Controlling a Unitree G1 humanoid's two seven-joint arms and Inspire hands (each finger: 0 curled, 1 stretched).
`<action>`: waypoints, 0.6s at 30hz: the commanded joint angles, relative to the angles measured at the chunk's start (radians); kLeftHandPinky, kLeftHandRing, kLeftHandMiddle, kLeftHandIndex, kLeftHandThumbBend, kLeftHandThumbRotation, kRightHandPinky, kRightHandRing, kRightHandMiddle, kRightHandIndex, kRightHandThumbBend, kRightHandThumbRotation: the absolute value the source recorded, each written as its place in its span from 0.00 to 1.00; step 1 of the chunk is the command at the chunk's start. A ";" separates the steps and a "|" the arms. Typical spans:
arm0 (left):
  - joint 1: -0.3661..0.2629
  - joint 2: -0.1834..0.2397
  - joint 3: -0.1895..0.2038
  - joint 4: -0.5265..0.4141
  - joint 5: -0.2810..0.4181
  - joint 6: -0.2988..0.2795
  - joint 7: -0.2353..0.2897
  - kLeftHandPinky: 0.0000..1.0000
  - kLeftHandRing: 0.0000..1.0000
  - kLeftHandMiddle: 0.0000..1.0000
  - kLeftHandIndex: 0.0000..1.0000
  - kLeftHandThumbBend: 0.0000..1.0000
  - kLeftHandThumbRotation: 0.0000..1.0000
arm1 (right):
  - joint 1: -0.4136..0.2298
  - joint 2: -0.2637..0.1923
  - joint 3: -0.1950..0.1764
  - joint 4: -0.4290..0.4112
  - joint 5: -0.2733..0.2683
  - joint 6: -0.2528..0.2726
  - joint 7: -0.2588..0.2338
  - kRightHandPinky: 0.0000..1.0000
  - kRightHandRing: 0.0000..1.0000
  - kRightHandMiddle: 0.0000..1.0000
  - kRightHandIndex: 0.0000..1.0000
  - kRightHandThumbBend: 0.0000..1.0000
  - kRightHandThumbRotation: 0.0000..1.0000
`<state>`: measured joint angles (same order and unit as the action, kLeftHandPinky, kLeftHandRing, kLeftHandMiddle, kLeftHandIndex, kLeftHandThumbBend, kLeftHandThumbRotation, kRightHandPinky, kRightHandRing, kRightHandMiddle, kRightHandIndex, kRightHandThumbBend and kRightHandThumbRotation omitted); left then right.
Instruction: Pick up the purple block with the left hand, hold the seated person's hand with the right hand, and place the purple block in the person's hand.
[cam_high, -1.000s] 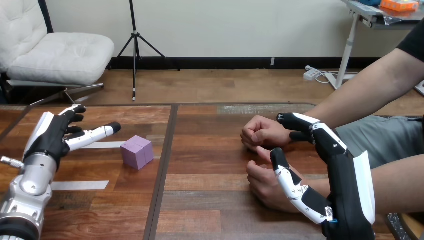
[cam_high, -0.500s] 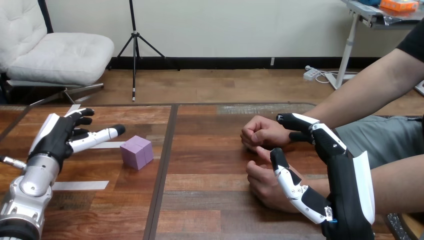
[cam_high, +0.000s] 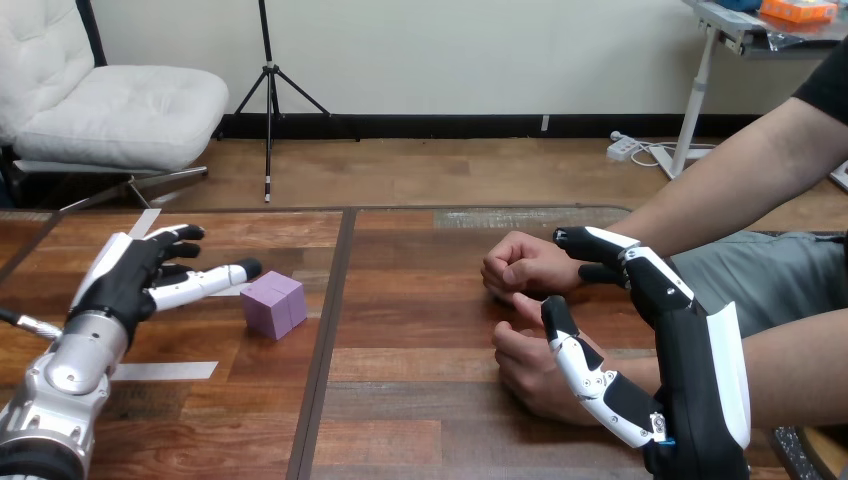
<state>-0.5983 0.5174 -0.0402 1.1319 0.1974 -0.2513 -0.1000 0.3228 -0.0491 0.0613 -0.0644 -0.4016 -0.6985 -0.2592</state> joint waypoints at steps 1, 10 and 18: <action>-0.038 -0.020 -0.006 -0.037 0.000 -0.016 -0.013 0.70 0.82 0.86 0.86 1.00 0.50 | -0.058 -0.006 -0.009 -0.006 -0.006 -0.011 -0.008 0.69 0.74 0.74 0.71 0.36 0.22; -0.039 -0.036 -0.033 -0.061 0.036 0.002 -0.004 0.70 0.83 0.88 0.88 1.00 0.51 | -0.061 -0.004 -0.009 0.001 0.001 -0.021 -0.010 0.69 0.74 0.74 0.70 0.37 0.22; -0.045 -0.052 -0.066 -0.072 0.084 0.023 0.022 0.72 0.85 0.89 0.90 1.00 0.52 | -0.066 -0.004 -0.009 0.010 0.003 -0.026 -0.011 0.68 0.74 0.73 0.70 0.37 0.21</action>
<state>-0.5983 0.4800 -0.0811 1.1184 0.2573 -0.2362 -0.1024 0.3222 -0.0495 0.0605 -0.0584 -0.4043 -0.7029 -0.2600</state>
